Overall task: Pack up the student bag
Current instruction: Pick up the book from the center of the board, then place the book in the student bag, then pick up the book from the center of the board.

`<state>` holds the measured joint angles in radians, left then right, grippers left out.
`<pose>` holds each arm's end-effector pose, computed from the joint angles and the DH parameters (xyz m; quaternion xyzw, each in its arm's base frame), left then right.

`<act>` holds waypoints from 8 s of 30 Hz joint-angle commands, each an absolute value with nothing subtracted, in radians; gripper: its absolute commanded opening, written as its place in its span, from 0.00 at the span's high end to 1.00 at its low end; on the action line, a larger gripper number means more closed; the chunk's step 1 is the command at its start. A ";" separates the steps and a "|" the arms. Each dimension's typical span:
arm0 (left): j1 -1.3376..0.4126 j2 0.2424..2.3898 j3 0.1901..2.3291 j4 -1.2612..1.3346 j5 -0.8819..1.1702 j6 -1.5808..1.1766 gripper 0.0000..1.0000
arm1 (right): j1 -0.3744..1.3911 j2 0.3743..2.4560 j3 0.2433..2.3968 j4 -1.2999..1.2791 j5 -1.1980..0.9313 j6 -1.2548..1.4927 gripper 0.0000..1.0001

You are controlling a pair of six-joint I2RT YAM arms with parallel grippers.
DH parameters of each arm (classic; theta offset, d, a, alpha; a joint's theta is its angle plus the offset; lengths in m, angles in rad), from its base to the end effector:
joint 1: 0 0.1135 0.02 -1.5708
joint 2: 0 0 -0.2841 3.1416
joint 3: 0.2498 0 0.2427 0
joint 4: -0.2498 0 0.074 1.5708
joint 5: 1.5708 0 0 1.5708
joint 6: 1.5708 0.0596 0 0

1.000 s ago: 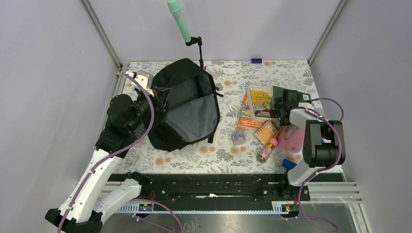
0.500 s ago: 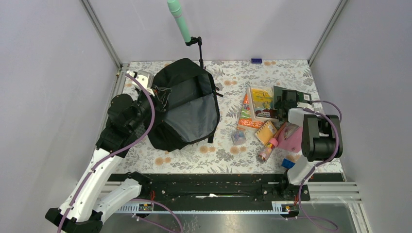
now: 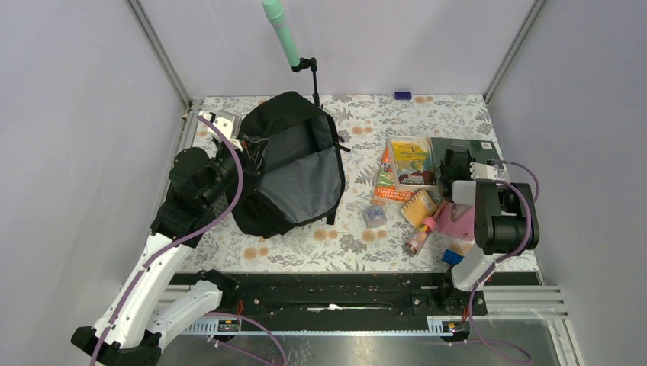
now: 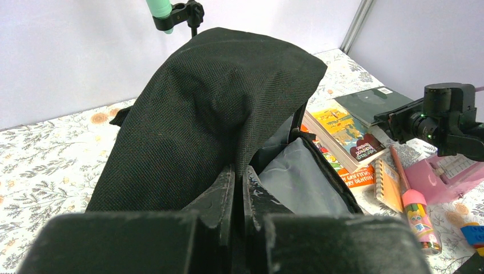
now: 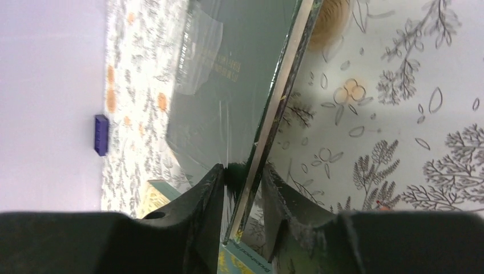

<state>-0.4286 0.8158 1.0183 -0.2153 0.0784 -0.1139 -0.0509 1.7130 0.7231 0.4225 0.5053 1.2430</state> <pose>0.1591 -0.0778 0.4248 0.1386 0.6980 -0.2150 0.6689 0.3439 -0.0464 0.1633 0.6076 0.6049 0.0800 0.5084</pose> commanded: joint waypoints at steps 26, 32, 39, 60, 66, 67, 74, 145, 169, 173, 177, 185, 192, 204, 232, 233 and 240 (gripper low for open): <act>-0.423 0.807 1.037 -0.175 0.096 -0.122 1.00 | -0.087 1.398 0.951 -0.082 0.597 0.440 1.00; -0.423 0.803 1.037 -0.172 0.102 -0.126 1.00 | -0.089 1.482 1.076 -0.241 0.485 0.349 1.00; -0.423 0.804 1.035 -0.172 0.104 -0.126 1.00 | -0.091 1.567 1.127 -0.283 0.404 0.337 0.97; -0.423 0.804 1.034 -0.171 0.102 -0.121 1.00 | -0.090 1.696 1.263 -0.348 0.487 0.276 0.95; -0.423 0.800 1.037 -0.171 0.111 -0.110 1.00 | -0.053 1.530 1.272 -0.333 0.402 0.122 1.00; -0.423 0.797 1.039 -0.172 0.116 -0.108 1.00 | -0.034 1.494 1.271 -0.330 0.368 0.089 1.00; -0.422 0.807 1.082 -0.192 0.212 -0.089 1.00 | 0.114 1.206 1.220 -0.290 -0.104 -0.063 1.00; -0.383 0.898 1.324 -0.352 0.359 0.130 1.00 | 0.680 1.447 1.735 -0.869 -0.359 -1.232 1.00; -0.384 0.877 1.261 -0.315 0.576 0.130 1.00 | 0.768 1.880 2.301 -1.147 -0.414 -1.328 1.00; -0.385 0.864 1.253 -0.305 0.572 0.129 1.00 | 0.768 1.915 2.312 -1.148 -0.411 -1.316 1.00; -0.386 0.855 1.251 -0.305 0.568 0.133 1.00 | 0.766 1.909 2.248 -1.118 -0.383 -1.305 1.00; -0.385 0.846 1.249 -0.309 0.543 0.141 1.00 | 0.767 1.879 2.186 -1.037 -0.350 -1.247 0.55; -0.384 0.846 1.249 -0.310 0.530 0.141 1.00 | 0.767 1.858 2.232 -1.032 -0.353 -1.206 0.41; -0.385 0.842 1.227 -0.282 0.476 0.118 1.00 | 0.766 1.623 1.908 -0.628 -0.269 -0.935 0.26; -0.385 0.739 1.016 -0.081 0.397 0.018 1.00 | 0.053 1.532 1.475 -0.641 -0.081 0.217 0.00; -0.385 0.737 1.016 -0.080 0.396 0.018 1.00 | 0.025 1.567 1.491 -0.653 -0.120 0.216 0.00; -0.385 0.739 1.017 -0.086 0.393 0.026 1.00 | -0.103 1.771 1.593 -0.721 -0.269 0.203 0.00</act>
